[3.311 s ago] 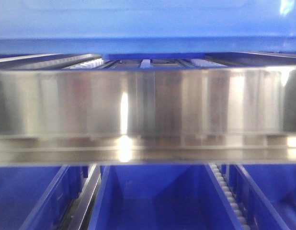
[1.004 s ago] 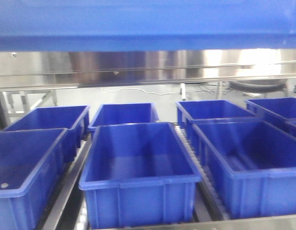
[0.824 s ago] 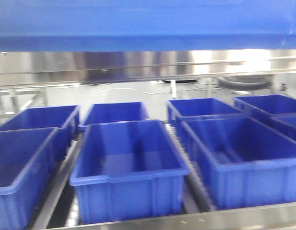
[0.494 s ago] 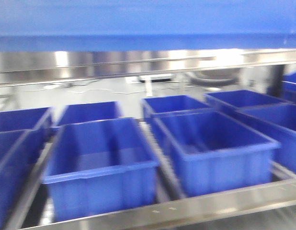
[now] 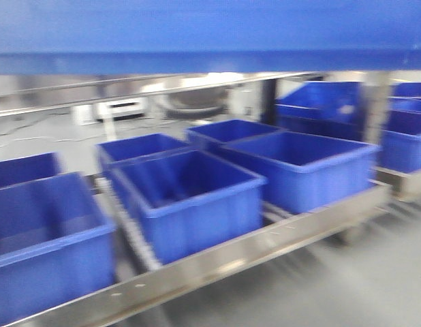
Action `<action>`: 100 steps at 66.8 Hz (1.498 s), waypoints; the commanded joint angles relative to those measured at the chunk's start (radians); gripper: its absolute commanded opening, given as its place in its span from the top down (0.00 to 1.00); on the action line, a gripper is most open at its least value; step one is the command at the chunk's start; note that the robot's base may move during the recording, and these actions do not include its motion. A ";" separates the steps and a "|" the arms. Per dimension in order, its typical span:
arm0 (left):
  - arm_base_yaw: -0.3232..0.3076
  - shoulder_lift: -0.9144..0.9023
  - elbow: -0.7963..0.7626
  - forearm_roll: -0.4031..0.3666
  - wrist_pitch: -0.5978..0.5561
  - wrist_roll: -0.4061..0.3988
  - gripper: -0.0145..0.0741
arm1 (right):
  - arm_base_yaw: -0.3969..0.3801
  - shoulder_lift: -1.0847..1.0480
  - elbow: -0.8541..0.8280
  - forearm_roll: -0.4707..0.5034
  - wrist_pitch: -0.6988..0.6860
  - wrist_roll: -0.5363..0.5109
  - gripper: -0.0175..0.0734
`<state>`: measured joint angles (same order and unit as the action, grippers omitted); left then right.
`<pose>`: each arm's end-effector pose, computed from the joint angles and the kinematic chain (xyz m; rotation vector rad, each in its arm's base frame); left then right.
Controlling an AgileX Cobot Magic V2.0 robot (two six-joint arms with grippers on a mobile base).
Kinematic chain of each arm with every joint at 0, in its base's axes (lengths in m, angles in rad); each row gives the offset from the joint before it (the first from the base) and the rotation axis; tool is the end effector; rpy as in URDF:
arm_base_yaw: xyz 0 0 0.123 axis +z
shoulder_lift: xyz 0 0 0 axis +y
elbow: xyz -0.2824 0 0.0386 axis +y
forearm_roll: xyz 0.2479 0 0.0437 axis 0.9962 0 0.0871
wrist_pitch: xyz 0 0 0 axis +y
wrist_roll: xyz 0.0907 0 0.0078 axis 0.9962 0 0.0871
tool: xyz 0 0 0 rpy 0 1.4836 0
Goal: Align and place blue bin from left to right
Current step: 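Hold the blue bin raised and drive the base away from the rack, then carry the blue bin across the floor past the red table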
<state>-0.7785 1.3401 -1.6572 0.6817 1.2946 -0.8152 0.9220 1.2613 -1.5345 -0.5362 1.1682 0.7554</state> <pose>0.2128 -0.1323 0.4727 -0.0929 2.1871 0.0203 0.1769 0.1624 0.4578 -0.1991 2.2170 0.2238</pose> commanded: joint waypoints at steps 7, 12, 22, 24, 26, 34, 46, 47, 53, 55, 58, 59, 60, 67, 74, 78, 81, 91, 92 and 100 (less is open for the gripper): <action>-0.011 -0.009 -0.011 0.031 -0.073 -0.007 0.96 | 0.008 -0.016 -0.010 -0.032 -0.078 -0.003 0.89; -0.011 -0.009 -0.011 0.031 -0.073 -0.007 0.96 | 0.008 -0.016 -0.010 -0.032 -0.078 -0.003 0.89; -0.011 -0.009 -0.011 0.031 -0.073 -0.007 0.96 | 0.008 -0.016 -0.010 -0.032 -0.078 -0.003 0.89; -0.011 -0.009 -0.011 0.031 -0.073 -0.007 0.96 | 0.008 -0.016 -0.010 -0.032 -0.078 -0.003 0.89; -0.011 -0.009 -0.011 0.031 -0.073 -0.007 0.96 | 0.008 -0.016 -0.010 -0.032 -0.078 -0.003 0.89; -0.011 -0.009 -0.011 0.031 -0.073 -0.007 0.96 | 0.008 -0.016 -0.010 -0.032 -0.078 -0.003 0.89; -0.011 -0.009 -0.011 0.031 -0.073 -0.007 0.96 | 0.008 -0.016 -0.010 -0.032 -0.078 -0.003 0.89; -0.011 -0.009 -0.011 0.031 -0.073 -0.007 0.96 | 0.008 -0.016 -0.010 -0.032 -0.078 -0.003 0.89; -0.011 -0.009 -0.011 0.031 -0.073 -0.007 0.96 | 0.008 -0.016 -0.010 -0.032 -0.078 -0.003 0.89; -0.011 -0.009 -0.011 0.031 -0.073 -0.007 0.96 | 0.008 -0.016 -0.010 -0.032 -0.078 -0.003 0.89; -0.011 -0.009 -0.011 0.031 -0.073 -0.007 0.96 | 0.008 -0.016 -0.010 -0.032 -0.078 -0.003 0.89; -0.011 -0.009 -0.011 0.031 -0.073 -0.007 0.96 | 0.008 -0.016 -0.010 -0.032 -0.078 -0.003 0.89; -0.011 -0.009 -0.011 0.031 -0.073 -0.007 0.96 | 0.008 -0.016 -0.010 -0.032 -0.078 -0.003 0.89; -0.011 -0.009 -0.011 0.031 -0.073 -0.007 0.96 | 0.008 -0.016 -0.010 -0.032 -0.078 -0.003 0.89; -0.011 -0.009 -0.011 0.031 -0.073 -0.007 0.96 | 0.008 -0.016 -0.010 -0.032 -0.078 -0.003 0.89; -0.011 -0.009 -0.011 0.031 -0.073 -0.007 0.96 | 0.008 -0.016 -0.010 -0.032 -0.078 -0.003 0.89; -0.011 -0.009 -0.011 0.031 -0.073 -0.007 0.96 | 0.008 -0.016 -0.010 -0.032 -0.078 -0.003 0.89; -0.011 -0.009 -0.011 0.031 -0.073 -0.007 0.96 | 0.008 -0.016 -0.010 -0.032 -0.078 -0.003 0.89; -0.011 -0.009 -0.011 0.031 -0.073 -0.007 0.96 | 0.008 -0.016 -0.010 -0.032 -0.078 -0.003 0.89; -0.011 -0.009 -0.011 0.031 -0.073 -0.007 0.96 | 0.008 -0.016 -0.010 -0.032 -0.078 -0.003 0.89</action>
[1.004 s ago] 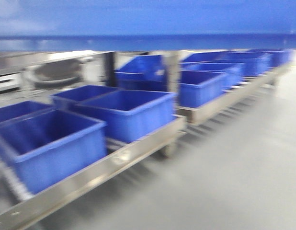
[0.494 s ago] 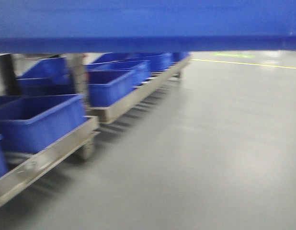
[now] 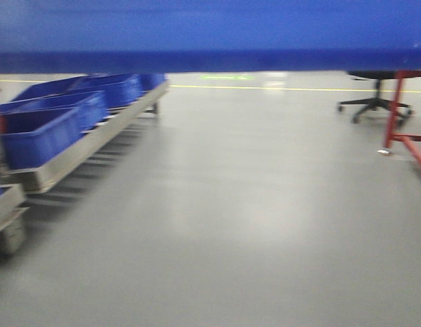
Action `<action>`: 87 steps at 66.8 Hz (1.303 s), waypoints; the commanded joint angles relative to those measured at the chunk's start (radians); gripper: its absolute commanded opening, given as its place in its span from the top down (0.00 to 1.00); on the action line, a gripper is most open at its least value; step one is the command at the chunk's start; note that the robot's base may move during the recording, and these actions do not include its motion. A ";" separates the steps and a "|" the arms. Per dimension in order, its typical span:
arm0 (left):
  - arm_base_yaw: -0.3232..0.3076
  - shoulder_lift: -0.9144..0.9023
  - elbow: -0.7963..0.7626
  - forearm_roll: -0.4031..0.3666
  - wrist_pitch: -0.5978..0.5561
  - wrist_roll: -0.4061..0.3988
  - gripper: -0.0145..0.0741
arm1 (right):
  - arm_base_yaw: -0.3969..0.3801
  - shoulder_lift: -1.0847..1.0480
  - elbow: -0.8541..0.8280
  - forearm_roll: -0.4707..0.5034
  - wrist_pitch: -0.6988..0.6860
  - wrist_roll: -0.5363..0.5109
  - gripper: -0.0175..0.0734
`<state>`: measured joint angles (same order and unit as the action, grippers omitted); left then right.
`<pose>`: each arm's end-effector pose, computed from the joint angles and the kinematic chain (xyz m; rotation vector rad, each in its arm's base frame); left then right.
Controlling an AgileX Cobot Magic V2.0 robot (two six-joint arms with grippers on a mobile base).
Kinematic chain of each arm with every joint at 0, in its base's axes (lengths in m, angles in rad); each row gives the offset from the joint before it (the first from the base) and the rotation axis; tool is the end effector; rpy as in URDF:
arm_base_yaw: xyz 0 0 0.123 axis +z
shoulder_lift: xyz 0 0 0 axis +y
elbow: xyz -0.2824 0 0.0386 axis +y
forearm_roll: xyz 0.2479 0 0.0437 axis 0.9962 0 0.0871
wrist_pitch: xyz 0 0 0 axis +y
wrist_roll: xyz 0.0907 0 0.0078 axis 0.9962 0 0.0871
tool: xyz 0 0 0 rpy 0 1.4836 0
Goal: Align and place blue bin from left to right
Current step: 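Carry the blue bin across the floor past the red table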
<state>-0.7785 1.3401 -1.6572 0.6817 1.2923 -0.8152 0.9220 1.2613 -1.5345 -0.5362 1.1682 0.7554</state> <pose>0.2129 -0.1325 0.4728 -0.0919 2.1855 0.0185 0.1769 0.1624 0.4578 -0.1991 2.2170 0.2238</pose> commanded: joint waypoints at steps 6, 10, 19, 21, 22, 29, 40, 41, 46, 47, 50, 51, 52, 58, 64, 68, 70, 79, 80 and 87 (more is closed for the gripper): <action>-0.011 -0.009 -0.011 0.031 -0.071 -0.007 0.96 | 0.008 -0.016 -0.010 -0.032 -0.078 -0.003 0.89; -0.011 -0.009 -0.011 0.031 -0.071 -0.007 0.96 | 0.008 -0.016 -0.010 -0.032 -0.078 -0.003 0.89; -0.011 -0.009 -0.011 0.031 -0.071 -0.007 0.96 | 0.008 -0.016 -0.010 -0.032 -0.078 -0.003 0.89; -0.011 -0.009 -0.011 0.031 -0.071 -0.007 0.96 | 0.008 -0.016 -0.010 -0.032 -0.078 -0.003 0.89; -0.011 -0.009 -0.011 0.031 -0.071 -0.007 0.96 | 0.008 -0.016 -0.010 -0.032 -0.078 -0.003 0.89; -0.011 -0.009 -0.011 0.031 -0.071 -0.007 0.96 | 0.008 -0.016 -0.010 -0.032 -0.078 -0.003 0.89; -0.011 -0.009 -0.011 0.031 -0.071 -0.007 0.96 | 0.008 -0.016 -0.010 -0.032 -0.078 -0.003 0.89; -0.011 -0.009 -0.011 0.031 -0.071 -0.007 0.96 | 0.008 -0.016 -0.010 -0.032 -0.078 -0.003 0.89; -0.011 -0.009 -0.011 0.038 -0.071 -0.007 0.96 | 0.008 -0.016 -0.010 -0.032 -0.078 -0.003 0.89; -0.011 -0.009 -0.011 0.038 -0.071 -0.007 0.96 | 0.008 -0.016 -0.010 -0.032 -0.078 -0.003 0.89; -0.011 -0.009 -0.011 0.038 -0.071 -0.007 0.96 | 0.008 -0.016 -0.010 -0.032 -0.078 -0.003 0.89; -0.011 -0.009 -0.011 0.038 -0.071 -0.007 0.96 | 0.008 -0.016 -0.010 -0.032 -0.078 -0.003 0.89; -0.011 -0.009 -0.011 0.038 -0.071 -0.007 0.96 | 0.008 -0.016 -0.010 -0.032 -0.078 -0.003 0.89; -0.011 -0.009 -0.011 0.038 -0.071 -0.007 0.96 | 0.008 -0.016 -0.010 -0.032 -0.078 -0.003 0.89; -0.011 -0.009 -0.011 0.038 -0.071 -0.007 0.96 | 0.008 -0.016 -0.010 -0.032 -0.078 -0.003 0.89; -0.011 -0.009 -0.011 0.038 -0.071 -0.007 0.96 | 0.008 -0.016 -0.010 -0.032 -0.078 -0.003 0.89; -0.011 -0.009 -0.011 0.038 -0.071 -0.007 0.96 | 0.008 -0.016 -0.010 -0.032 -0.078 -0.003 0.89; -0.011 -0.009 -0.011 0.038 -0.071 -0.007 0.96 | 0.008 -0.016 -0.010 -0.032 -0.078 -0.003 0.89; -0.011 -0.009 -0.011 0.038 -0.071 -0.007 0.96 | 0.008 -0.016 -0.010 -0.032 -0.078 -0.003 0.89; -0.011 -0.009 -0.011 0.038 -0.071 -0.007 0.96 | 0.008 -0.016 -0.010 -0.032 -0.078 -0.003 0.89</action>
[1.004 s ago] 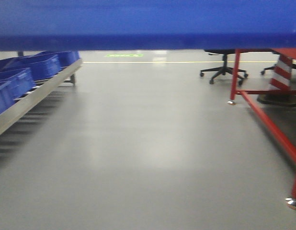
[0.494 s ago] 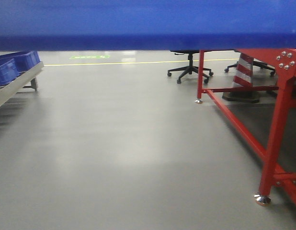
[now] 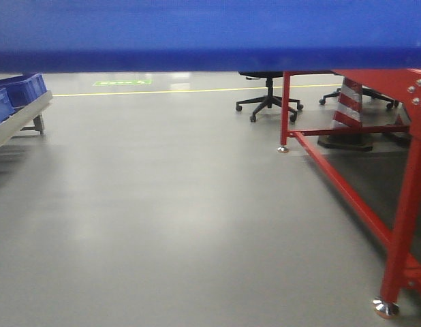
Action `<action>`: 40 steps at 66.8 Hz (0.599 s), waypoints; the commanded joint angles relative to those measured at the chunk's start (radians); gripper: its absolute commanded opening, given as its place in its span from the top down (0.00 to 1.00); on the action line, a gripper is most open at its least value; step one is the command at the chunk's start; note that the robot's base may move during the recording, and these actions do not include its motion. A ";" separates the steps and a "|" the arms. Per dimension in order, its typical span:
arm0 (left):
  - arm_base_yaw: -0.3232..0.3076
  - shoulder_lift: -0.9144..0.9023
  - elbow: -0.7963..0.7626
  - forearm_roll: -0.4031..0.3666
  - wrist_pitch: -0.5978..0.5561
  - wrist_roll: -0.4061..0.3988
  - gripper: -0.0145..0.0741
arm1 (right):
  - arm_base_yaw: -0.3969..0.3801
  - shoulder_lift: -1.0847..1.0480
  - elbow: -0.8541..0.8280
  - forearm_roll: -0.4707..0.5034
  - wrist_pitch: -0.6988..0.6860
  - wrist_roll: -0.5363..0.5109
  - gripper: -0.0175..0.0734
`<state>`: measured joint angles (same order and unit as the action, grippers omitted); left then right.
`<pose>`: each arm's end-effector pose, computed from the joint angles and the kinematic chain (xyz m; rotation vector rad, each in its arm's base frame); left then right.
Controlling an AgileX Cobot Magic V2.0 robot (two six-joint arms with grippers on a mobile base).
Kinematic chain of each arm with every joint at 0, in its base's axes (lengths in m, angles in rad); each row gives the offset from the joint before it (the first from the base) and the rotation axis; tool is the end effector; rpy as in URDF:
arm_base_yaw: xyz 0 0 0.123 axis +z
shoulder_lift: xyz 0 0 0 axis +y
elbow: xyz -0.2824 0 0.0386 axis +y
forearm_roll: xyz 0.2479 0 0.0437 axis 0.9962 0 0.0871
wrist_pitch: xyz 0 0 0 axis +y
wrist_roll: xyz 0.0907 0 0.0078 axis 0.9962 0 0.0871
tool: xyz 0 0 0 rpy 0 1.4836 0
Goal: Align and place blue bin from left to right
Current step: 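Carry the blue bin across the floor past the red table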
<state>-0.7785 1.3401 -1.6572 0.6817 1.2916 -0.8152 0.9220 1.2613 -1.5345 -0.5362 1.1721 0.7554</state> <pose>0.2129 -0.1325 0.4729 -0.0916 2.1850 0.0180 0.1768 0.1622 0.4576 -0.1980 2.2200 0.2207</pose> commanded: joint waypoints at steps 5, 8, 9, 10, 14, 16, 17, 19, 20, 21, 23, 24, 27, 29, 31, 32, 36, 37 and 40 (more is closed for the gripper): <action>-0.011 -0.009 -0.011 0.038 -0.070 -0.007 0.96 | 0.008 -0.016 -0.010 -0.032 -0.082 -0.003 0.89; -0.011 -0.009 -0.011 0.038 -0.070 -0.007 0.96 | 0.008 -0.016 -0.010 -0.032 -0.082 -0.003 0.89; -0.011 -0.009 -0.011 0.038 -0.070 -0.007 0.96 | 0.008 -0.016 -0.010 -0.032 -0.082 -0.003 0.89; -0.011 -0.009 -0.011 0.038 -0.070 -0.007 0.96 | 0.008 -0.016 -0.010 -0.032 -0.082 -0.003 0.89; -0.011 -0.009 -0.011 0.038 -0.070 -0.007 0.96 | 0.008 -0.016 -0.010 -0.032 -0.082 -0.003 0.89; -0.011 -0.009 -0.011 0.038 -0.070 -0.007 0.96 | 0.008 -0.016 -0.010 -0.032 -0.082 -0.003 0.89; -0.011 -0.009 -0.011 0.038 -0.070 -0.007 0.96 | 0.008 -0.016 -0.010 -0.032 -0.082 -0.003 0.89; -0.011 -0.009 -0.011 0.038 -0.070 -0.007 0.96 | 0.008 -0.016 -0.010 -0.032 -0.082 -0.003 0.89; -0.011 -0.009 -0.011 0.038 -0.070 -0.007 0.96 | 0.008 -0.016 -0.010 -0.032 -0.082 -0.003 0.89; -0.011 -0.009 -0.011 0.038 -0.070 -0.007 0.96 | 0.008 -0.016 -0.010 -0.032 -0.082 -0.003 0.89; -0.011 -0.009 -0.011 0.038 -0.070 -0.007 0.96 | 0.008 -0.016 -0.010 -0.032 -0.082 -0.003 0.89; -0.011 -0.009 -0.011 0.038 -0.070 -0.007 0.96 | 0.008 -0.016 -0.010 -0.032 -0.082 -0.003 0.89; -0.011 -0.009 -0.011 0.038 -0.070 -0.007 0.96 | 0.008 -0.016 -0.010 -0.032 -0.082 -0.003 0.89; -0.011 -0.009 -0.011 0.038 -0.070 -0.007 0.96 | 0.008 -0.016 -0.010 -0.032 -0.082 -0.003 0.89; -0.011 -0.009 -0.011 0.038 -0.070 -0.007 0.96 | 0.008 -0.016 -0.010 -0.032 -0.082 -0.003 0.89; -0.011 -0.009 -0.011 0.038 -0.070 -0.007 0.96 | 0.008 -0.016 -0.010 -0.032 -0.082 -0.003 0.89; -0.011 -0.009 -0.011 0.039 -0.070 -0.007 0.96 | 0.008 -0.016 -0.010 -0.032 -0.082 -0.003 0.89; -0.011 -0.009 -0.011 0.039 -0.070 -0.007 0.96 | 0.008 -0.016 -0.010 -0.032 -0.082 -0.003 0.89; -0.011 -0.009 -0.011 0.039 -0.070 -0.007 0.96 | 0.008 -0.016 -0.010 -0.032 -0.082 -0.003 0.89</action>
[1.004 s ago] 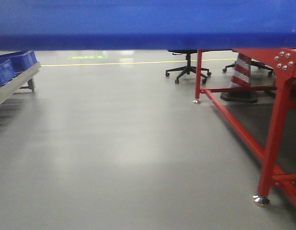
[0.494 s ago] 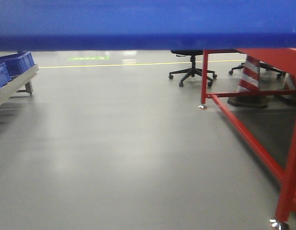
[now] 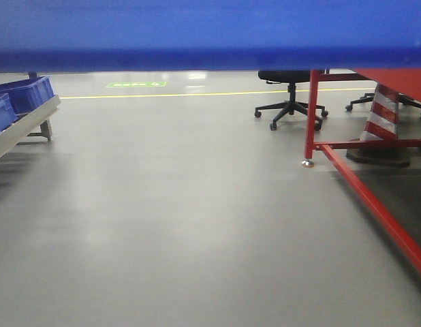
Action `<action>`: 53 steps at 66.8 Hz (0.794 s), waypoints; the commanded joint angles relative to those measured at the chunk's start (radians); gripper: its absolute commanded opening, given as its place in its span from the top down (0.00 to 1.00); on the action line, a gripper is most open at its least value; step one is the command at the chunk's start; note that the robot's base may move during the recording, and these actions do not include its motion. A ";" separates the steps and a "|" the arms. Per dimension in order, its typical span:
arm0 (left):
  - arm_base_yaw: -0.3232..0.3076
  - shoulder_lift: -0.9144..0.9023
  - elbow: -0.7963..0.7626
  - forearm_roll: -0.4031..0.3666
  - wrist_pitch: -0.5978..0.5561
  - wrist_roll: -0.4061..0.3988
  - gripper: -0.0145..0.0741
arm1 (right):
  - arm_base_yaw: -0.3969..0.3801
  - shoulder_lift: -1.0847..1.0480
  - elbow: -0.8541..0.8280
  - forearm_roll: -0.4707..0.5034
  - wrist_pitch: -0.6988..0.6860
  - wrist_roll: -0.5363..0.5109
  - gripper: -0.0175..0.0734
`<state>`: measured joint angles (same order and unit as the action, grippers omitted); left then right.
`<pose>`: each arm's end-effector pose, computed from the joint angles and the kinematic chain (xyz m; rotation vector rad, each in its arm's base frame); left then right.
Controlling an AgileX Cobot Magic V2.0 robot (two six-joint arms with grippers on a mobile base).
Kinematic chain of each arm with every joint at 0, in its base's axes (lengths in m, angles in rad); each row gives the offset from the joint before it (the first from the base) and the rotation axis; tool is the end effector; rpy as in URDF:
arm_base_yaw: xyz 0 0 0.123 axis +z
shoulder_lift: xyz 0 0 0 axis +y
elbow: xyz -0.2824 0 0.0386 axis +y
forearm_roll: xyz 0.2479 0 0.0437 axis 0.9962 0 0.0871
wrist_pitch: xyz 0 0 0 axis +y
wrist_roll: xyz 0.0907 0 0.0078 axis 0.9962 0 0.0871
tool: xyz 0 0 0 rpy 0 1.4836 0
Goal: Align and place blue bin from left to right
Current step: 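Carry the blue bin across the floor past the red table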
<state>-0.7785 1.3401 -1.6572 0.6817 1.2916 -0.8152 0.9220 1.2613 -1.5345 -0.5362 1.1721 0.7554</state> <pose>0.2129 -0.1325 0.4729 -0.0916 2.1850 0.0180 0.1768 0.1622 0.4576 -0.1980 2.2200 0.2207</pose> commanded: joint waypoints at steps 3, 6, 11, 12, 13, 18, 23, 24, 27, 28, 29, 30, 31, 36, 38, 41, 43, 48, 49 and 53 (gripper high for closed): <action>-0.011 -0.009 -0.011 0.039 -0.070 -0.007 0.96 | 0.008 -0.016 -0.010 -0.032 -0.082 -0.003 0.89; -0.011 -0.009 -0.011 0.039 -0.070 -0.007 0.96 | 0.008 -0.016 -0.010 -0.032 -0.082 -0.003 0.89; -0.011 -0.009 -0.011 0.039 -0.070 -0.007 0.96 | 0.008 -0.016 -0.010 -0.032 -0.082 -0.003 0.89; -0.011 -0.009 -0.011 0.039 -0.070 -0.007 0.96 | 0.008 -0.016 -0.010 -0.032 -0.082 -0.003 0.89; -0.011 -0.009 -0.011 0.039 -0.070 -0.007 0.96 | 0.008 -0.016 -0.010 -0.032 -0.082 -0.003 0.89; -0.011 -0.009 -0.011 0.039 -0.070 -0.007 0.96 | 0.008 -0.016 -0.010 -0.032 -0.082 -0.003 0.89; -0.011 -0.009 -0.011 0.039 -0.070 -0.007 0.96 | 0.008 -0.016 -0.010 -0.032 -0.082 -0.003 0.89; -0.011 -0.009 -0.011 0.039 -0.070 -0.007 0.96 | 0.008 -0.016 -0.010 -0.032 -0.082 -0.003 0.89; -0.011 -0.009 -0.011 0.039 -0.070 -0.007 0.96 | 0.008 -0.016 -0.010 -0.032 -0.082 -0.003 0.89; -0.011 -0.009 -0.011 0.039 -0.070 -0.007 0.96 | 0.008 -0.016 -0.010 -0.032 -0.082 -0.003 0.89; -0.011 -0.009 -0.011 0.041 -0.070 -0.007 0.96 | 0.008 -0.016 -0.010 -0.032 -0.082 -0.003 0.89; -0.011 -0.009 -0.011 0.041 -0.070 -0.007 0.96 | 0.008 -0.016 -0.010 -0.032 -0.082 -0.003 0.89; -0.011 -0.009 -0.011 0.041 -0.070 -0.007 0.96 | 0.008 -0.016 -0.010 -0.032 -0.082 -0.003 0.89; -0.011 -0.009 -0.011 0.046 -0.070 -0.007 0.96 | 0.008 -0.016 -0.010 -0.032 -0.082 -0.003 0.89; -0.011 -0.009 -0.011 0.046 -0.070 -0.007 0.96 | 0.008 -0.016 -0.010 -0.032 -0.082 -0.003 0.89; -0.011 -0.009 -0.011 0.046 -0.070 -0.007 0.96 | 0.008 -0.016 -0.010 -0.032 -0.082 -0.003 0.89; -0.011 -0.009 -0.011 0.046 -0.070 -0.007 0.96 | 0.008 -0.016 -0.010 -0.032 -0.082 -0.003 0.89; -0.011 -0.009 -0.011 0.046 -0.070 -0.007 0.96 | 0.008 -0.016 -0.010 -0.032 -0.082 -0.003 0.89; -0.011 -0.009 -0.011 0.046 -0.070 -0.007 0.96 | 0.008 -0.016 -0.010 -0.032 -0.082 -0.003 0.89; -0.011 -0.009 -0.011 0.046 -0.070 -0.007 0.96 | 0.008 -0.016 -0.010 -0.032 -0.082 -0.003 0.89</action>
<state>-0.7785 1.3401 -1.6572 0.6898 1.2900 -0.8152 0.9220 1.2613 -1.5345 -0.5362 1.1688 0.7554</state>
